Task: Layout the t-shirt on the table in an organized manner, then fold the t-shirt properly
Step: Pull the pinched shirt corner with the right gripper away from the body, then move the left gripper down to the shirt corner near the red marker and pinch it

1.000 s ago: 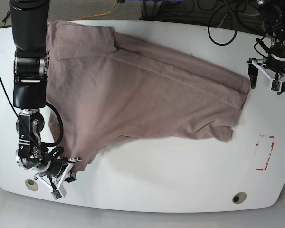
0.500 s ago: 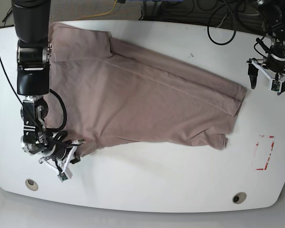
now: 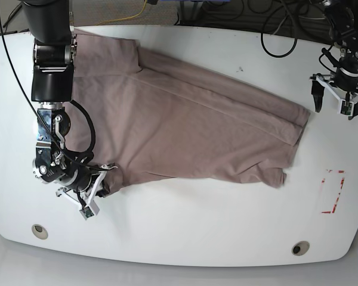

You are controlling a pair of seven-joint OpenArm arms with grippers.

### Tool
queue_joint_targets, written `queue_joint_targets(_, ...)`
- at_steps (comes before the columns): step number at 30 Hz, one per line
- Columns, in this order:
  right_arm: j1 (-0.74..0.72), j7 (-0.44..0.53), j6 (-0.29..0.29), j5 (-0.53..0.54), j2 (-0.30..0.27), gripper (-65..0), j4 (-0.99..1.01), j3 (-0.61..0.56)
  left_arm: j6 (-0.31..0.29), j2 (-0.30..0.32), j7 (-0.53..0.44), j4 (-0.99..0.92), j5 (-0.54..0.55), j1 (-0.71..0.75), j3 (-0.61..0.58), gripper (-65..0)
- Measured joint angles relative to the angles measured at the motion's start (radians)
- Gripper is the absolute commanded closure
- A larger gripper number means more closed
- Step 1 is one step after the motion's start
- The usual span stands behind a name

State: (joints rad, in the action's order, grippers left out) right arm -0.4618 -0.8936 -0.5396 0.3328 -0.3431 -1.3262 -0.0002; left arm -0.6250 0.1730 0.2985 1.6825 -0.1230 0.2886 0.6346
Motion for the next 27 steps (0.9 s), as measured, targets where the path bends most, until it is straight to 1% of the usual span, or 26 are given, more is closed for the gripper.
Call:
queue_joint_targets(5, 0.021, -0.028, 0.001, -0.01, 0.013, 0.0, -0.018, 0.003, -0.004, -0.004, 0.0, 0.0, 0.0, 0.0, -0.017, -56.4)
queue_joint_targets(13, 0.037, -0.027, 0.0, -0.008, 0.016, 0.0, -0.018, 0.002, 0.0, -0.001, 0.0, 0.0, 0.0, 0.001, -0.014, -56.7)
queue_joint_targets(18, 0.039, -0.026, 0.0, -0.008, 0.013, 0.0, -0.016, 0.002, 0.0, -0.003, 0.002, 0.002, 0.019, -0.029, -0.014, -57.0)
queue_joint_targets(20, 0.038, -0.026, 0.0, -0.008, 0.013, 0.0, -0.016, 0.002, 0.0, 0.0, 0.018, 0.006, 0.051, -0.055, -0.016, -57.0)
queue_joint_targets(24, 0.039, -0.024, 0.0, -0.007, 0.013, 0.0, -0.016, 0.002, 0.0, 0.002, 0.11, 0.029, 0.113, -0.122, -0.026, -57.0)
queue_joint_targets(27, 0.042, -0.024, 0.0, -0.008, 0.011, 0.0, -0.016, 0.002, 0.0, 0.002, 0.17, 0.045, 0.137, -0.176, -0.029, -57.0)
